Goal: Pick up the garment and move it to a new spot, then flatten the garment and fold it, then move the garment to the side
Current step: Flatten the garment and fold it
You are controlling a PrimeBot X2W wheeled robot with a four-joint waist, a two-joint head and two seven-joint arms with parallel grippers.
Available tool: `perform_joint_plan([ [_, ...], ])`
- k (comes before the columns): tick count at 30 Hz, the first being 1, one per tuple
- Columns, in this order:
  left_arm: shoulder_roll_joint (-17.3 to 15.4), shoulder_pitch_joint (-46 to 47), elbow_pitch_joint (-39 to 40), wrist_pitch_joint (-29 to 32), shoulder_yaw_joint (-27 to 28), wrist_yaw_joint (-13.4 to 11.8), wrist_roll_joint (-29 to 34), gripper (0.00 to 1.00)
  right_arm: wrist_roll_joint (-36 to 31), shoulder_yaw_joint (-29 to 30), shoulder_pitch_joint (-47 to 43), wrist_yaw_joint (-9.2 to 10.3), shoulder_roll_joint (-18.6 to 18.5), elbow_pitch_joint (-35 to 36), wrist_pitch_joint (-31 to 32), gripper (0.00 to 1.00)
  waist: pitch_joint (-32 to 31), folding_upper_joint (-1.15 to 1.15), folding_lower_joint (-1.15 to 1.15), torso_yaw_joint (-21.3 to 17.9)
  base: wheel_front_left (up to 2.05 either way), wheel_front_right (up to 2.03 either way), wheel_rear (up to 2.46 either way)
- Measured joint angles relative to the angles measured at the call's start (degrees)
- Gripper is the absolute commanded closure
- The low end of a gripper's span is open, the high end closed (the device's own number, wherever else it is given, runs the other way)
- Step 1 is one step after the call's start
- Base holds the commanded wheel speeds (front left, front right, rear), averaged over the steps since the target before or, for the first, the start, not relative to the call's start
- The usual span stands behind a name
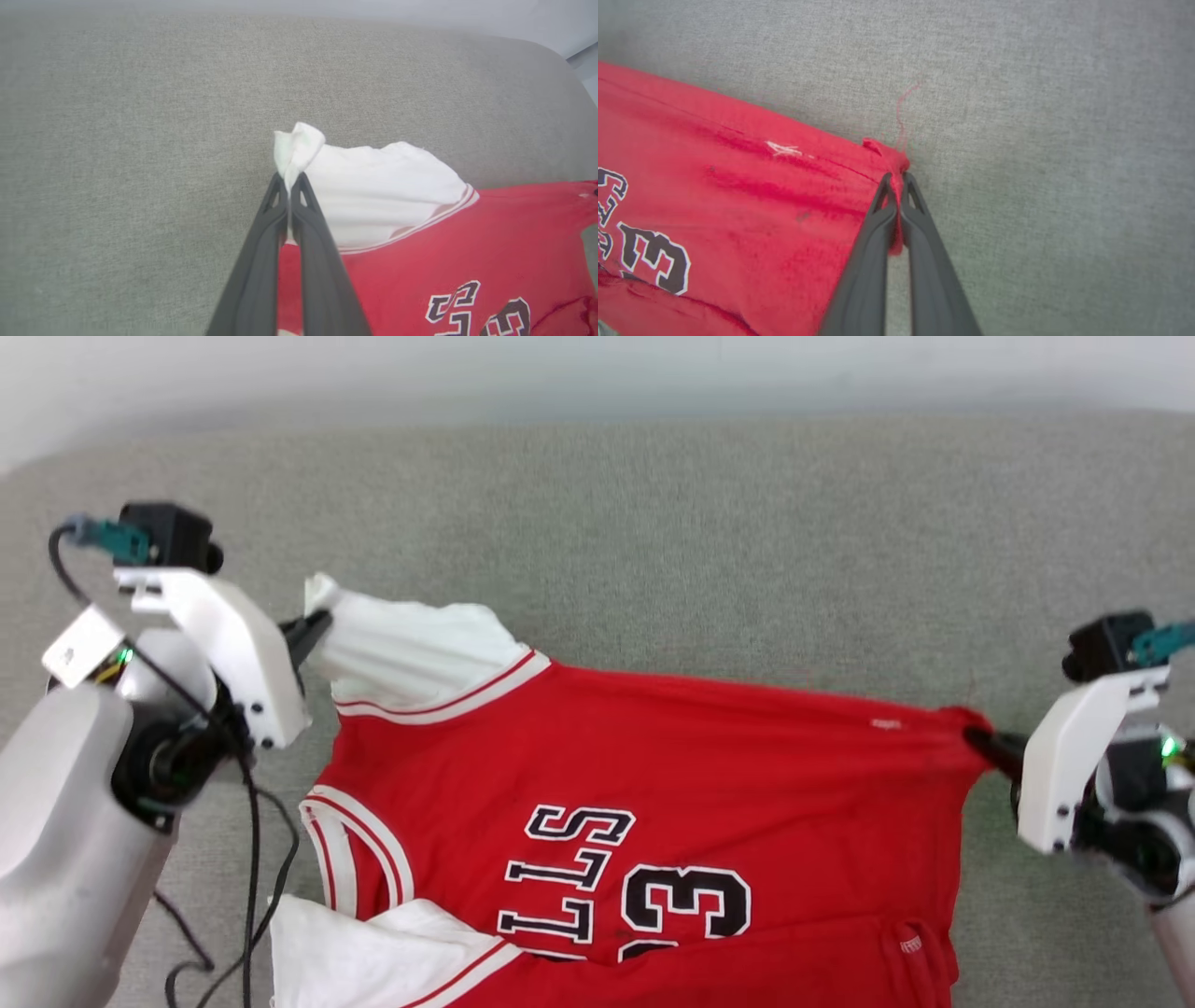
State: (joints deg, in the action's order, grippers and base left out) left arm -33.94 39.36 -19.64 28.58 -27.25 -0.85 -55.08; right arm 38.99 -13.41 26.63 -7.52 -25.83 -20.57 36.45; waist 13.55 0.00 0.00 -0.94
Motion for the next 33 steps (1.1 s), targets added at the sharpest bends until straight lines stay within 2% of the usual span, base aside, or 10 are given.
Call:
perform_joint_plan([
  [8,-2.9,-15.9,8.0,-3.9,3.3,-3.5,-3.8,1.00,-3.9,5.5,-12.8,0.00,3.5,6.6,-1.1,1.00,-5.2,0.00,0.00,0.6,0.00,0.00,0.00],
  [20,-2.7,-36.6,14.1,-7.1,5.0,-8.4,-9.3,1.00,-6.8,12.6,-28.2,0.00,11.0,11.6,-0.4,1.00,-9.2,0.00,-0.01,2.0,0.00,0.00,0.00],
  [28,1.6,-42.8,11.6,-9.0,3.5,-8.7,-11.5,1.00,-6.9,14.5,-33.2,0.00,15.0,10.7,-0.4,1.00,-10.7,0.00,-0.01,1.6,0.00,0.00,0.00],
  [29,2.1,-42.8,11.0,-9.5,3.3,-8.6,-11.3,0.75,-6.9,14.5,-33.7,0.00,15.2,10.8,-0.9,1.00,-10.8,0.00,0.00,1.6,0.00,0.00,0.00],
  [30,2.5,-42.8,10.4,-9.8,3.3,-8.2,-11.4,0.44,-6.9,14.7,-33.9,0.00,15.4,10.7,-1.2,0.65,-10.9,0.00,0.00,1.6,0.00,0.00,0.00],
  [31,2.8,-42.7,10.0,-10.0,3.1,-7.7,-11.4,0.00,-6.9,14.6,-34.2,0.00,15.6,10.9,-1.9,0.00,-11.1,0.00,0.00,1.6,0.00,0.00,0.00],
  [33,3.3,-42.3,9.1,-11.7,3.2,-7.1,-10.7,0.00,-6.9,14.7,-34.8,0.00,15.9,11.4,-3.9,0.00,-11.4,0.00,0.00,1.7,0.00,0.00,0.00],
])
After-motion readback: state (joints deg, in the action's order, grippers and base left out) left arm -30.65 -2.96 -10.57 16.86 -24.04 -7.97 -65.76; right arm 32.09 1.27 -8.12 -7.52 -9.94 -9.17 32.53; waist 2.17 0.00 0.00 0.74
